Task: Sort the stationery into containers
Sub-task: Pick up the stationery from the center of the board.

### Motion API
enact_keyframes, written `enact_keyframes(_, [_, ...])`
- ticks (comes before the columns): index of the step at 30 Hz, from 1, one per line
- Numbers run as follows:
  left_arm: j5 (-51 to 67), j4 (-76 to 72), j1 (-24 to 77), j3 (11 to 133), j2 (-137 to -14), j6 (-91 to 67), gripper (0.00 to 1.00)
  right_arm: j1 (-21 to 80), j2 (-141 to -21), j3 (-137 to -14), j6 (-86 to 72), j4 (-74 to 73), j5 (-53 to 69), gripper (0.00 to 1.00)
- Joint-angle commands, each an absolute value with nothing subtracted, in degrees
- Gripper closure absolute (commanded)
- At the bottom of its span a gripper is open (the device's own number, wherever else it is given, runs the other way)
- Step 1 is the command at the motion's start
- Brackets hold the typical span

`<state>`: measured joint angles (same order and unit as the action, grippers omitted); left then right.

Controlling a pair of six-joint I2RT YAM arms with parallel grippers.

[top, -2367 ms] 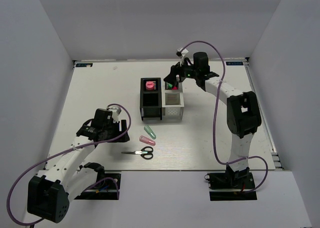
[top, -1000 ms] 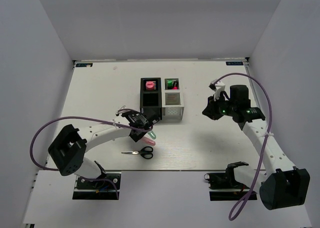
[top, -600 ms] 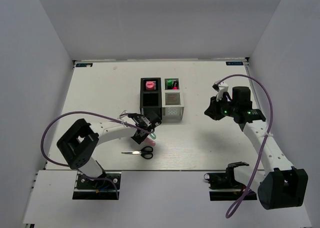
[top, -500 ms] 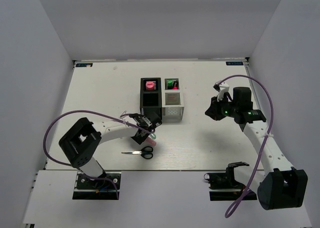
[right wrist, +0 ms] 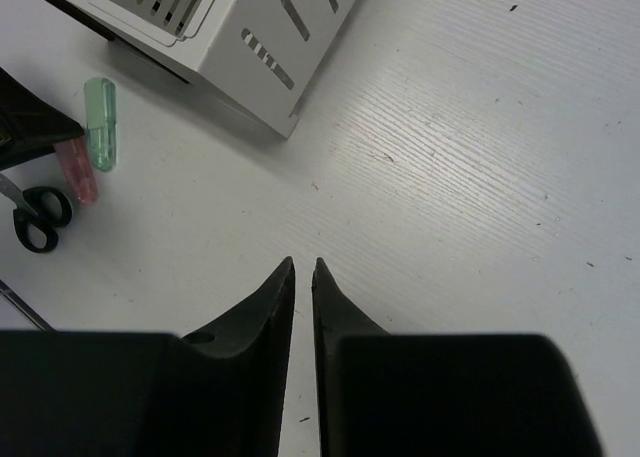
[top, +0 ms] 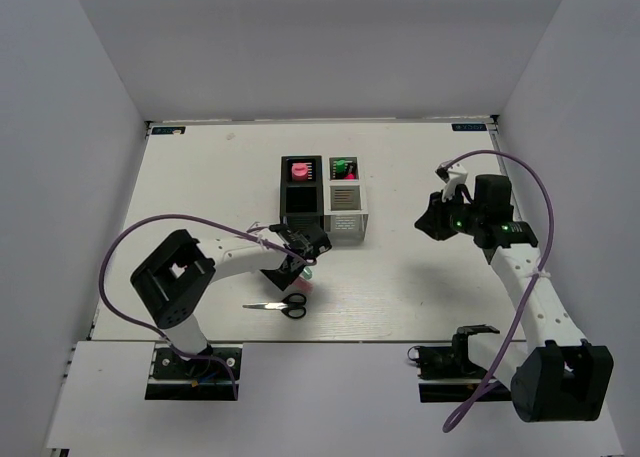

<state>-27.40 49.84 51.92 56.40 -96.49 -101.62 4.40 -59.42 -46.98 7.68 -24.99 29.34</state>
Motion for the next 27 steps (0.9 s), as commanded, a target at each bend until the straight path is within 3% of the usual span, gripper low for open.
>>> enact_keyframes(1, [-23.6, 54.2, 52.8, 56.1, -99.4, -103.1, 0.46, 3.3, -57.9, -46.8, 6.8, -23.0, 31.4, 0.85])
enact_keyframes(18, [-19.4, 60.4, 54.0, 57.5, -104.3, -100.6, 0.49, -1.2, -56.4, -46.8, 5.2, -22.9, 35.2, 0.85])
enact_keyframes(24, [-17.5, 55.5, 54.0, 55.9, -105.5, -100.1, 0.70, -2.4, -56.4, -46.8, 4.7, -23.2, 36.3, 0.85])
enact_keyframes(27, [-19.2, 55.5, 54.4, 56.4, -104.5, -98.5, 0.76, -3.1, -56.3, -46.6, 4.7, -23.4, 36.6, 0.85])
